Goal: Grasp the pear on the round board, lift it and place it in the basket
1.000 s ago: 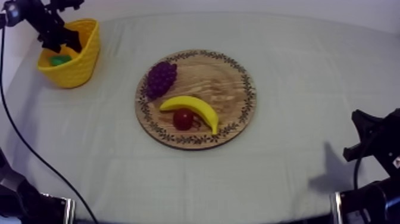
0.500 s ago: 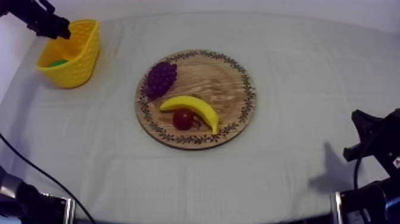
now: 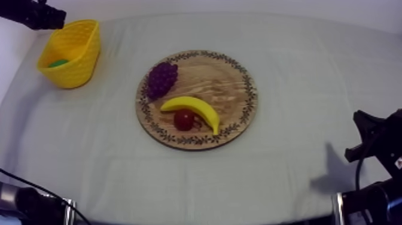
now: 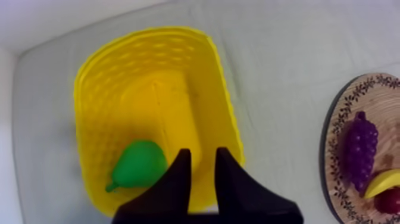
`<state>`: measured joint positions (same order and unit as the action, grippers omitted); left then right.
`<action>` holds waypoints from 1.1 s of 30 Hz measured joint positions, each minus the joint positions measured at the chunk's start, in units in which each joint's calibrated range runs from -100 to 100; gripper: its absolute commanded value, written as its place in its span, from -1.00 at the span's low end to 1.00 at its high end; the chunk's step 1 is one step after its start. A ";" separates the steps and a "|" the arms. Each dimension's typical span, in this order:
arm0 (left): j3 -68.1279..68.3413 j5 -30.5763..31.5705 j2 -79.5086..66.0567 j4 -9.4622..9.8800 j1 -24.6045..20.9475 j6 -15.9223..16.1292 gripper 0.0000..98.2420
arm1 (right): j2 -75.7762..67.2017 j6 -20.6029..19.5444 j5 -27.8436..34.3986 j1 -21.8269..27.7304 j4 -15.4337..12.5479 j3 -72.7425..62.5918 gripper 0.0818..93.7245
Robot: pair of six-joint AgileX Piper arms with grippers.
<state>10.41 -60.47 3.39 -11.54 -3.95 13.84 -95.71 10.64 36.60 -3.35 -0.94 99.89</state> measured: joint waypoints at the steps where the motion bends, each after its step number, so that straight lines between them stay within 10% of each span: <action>1: 1.40 0.70 -1.22 -0.10 0.23 -0.07 -0.78 | 0.00 0.00 0.00 0.00 0.00 0.00 -0.99; 33: 58.21 22.46 -60.36 3.71 9.02 0.36 -1.00 | 0.00 0.03 0.00 -0.14 0.00 0.00 -0.99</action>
<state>68.62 -38.01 -56.97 -7.83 5.08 14.20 -95.71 10.67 36.60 -3.50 -0.94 99.89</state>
